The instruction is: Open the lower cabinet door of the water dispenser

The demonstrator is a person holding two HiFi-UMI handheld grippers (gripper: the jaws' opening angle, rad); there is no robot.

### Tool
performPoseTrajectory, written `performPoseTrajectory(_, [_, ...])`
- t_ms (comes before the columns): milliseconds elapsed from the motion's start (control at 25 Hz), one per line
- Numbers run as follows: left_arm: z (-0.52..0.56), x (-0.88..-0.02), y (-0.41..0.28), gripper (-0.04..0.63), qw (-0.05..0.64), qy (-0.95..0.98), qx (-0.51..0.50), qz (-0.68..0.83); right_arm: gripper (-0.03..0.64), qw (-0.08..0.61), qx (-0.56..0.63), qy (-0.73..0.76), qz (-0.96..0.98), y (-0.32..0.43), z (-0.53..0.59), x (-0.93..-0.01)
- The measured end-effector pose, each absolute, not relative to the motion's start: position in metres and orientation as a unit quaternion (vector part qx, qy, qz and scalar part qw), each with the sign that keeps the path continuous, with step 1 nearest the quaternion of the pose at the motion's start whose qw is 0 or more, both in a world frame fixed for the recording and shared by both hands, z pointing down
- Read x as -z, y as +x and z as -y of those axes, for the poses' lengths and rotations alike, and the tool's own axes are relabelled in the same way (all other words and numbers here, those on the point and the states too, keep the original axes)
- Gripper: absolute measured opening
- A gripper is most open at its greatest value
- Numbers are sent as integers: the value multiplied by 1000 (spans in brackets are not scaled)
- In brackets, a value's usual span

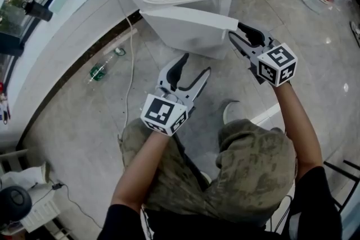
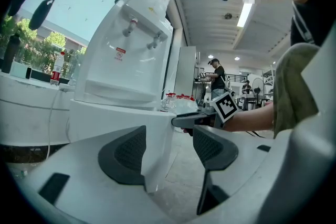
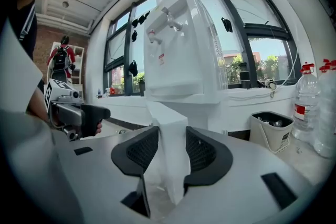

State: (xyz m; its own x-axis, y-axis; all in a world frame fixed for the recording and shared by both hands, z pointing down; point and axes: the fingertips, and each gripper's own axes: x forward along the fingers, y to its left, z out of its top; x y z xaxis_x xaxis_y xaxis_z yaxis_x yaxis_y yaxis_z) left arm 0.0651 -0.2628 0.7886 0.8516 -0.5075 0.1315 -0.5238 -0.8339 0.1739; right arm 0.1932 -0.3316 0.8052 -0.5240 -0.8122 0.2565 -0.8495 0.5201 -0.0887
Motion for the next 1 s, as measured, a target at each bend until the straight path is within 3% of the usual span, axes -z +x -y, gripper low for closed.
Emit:
performPoseTrajectory(480, [253, -791, 77, 258, 104, 960, -46, 255, 140, 137, -61, 396, 906, 161, 286, -805])
performPoseTrajectory(1000, [235, -805, 78, 256, 116, 963, -60, 237, 137, 128, -60, 327, 934, 125, 251, -803])
